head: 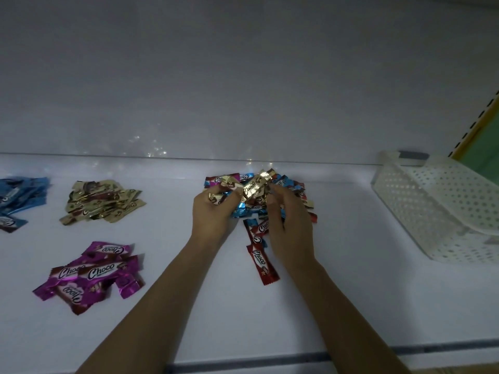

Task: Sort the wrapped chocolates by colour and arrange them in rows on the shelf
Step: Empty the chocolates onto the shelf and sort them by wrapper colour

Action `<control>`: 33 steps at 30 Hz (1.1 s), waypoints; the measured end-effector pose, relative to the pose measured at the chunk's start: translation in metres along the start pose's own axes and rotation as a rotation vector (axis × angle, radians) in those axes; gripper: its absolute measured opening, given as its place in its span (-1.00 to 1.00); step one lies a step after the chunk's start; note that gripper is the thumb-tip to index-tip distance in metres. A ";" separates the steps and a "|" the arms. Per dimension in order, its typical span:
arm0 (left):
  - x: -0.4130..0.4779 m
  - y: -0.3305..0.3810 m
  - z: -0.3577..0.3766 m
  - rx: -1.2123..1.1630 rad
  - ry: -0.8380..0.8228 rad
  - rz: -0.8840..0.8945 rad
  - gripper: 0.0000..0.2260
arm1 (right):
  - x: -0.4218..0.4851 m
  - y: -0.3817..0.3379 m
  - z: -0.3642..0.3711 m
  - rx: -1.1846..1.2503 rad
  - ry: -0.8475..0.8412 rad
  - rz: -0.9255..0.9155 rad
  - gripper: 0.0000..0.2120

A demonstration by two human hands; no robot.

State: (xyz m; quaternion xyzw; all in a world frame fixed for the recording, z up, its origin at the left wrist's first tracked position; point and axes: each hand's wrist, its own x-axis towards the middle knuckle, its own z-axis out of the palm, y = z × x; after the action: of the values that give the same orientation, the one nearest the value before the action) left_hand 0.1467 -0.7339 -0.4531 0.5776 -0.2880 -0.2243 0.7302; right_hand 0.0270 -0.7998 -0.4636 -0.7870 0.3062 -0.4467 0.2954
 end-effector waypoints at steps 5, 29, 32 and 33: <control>-0.002 0.005 -0.001 -0.077 -0.110 -0.047 -0.90 | 0.002 -0.007 0.002 0.236 -0.120 0.067 -0.43; -0.032 0.107 -0.165 -0.260 0.349 -0.035 -0.90 | 0.021 -0.168 0.102 0.881 -0.523 0.553 -0.86; -0.052 0.111 -0.210 -0.240 0.425 -0.038 -0.93 | 0.020 -0.171 0.135 0.628 -0.538 0.526 -0.86; -0.058 0.110 -0.222 -0.243 0.447 -0.045 -0.93 | 0.021 -0.170 0.145 0.530 -0.539 0.501 -0.83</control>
State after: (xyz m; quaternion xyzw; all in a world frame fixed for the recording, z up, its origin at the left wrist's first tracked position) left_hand 0.2542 -0.5114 -0.3930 0.5273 -0.0771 -0.1402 0.8345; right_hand 0.2010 -0.6791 -0.3890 -0.6741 0.2743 -0.2035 0.6549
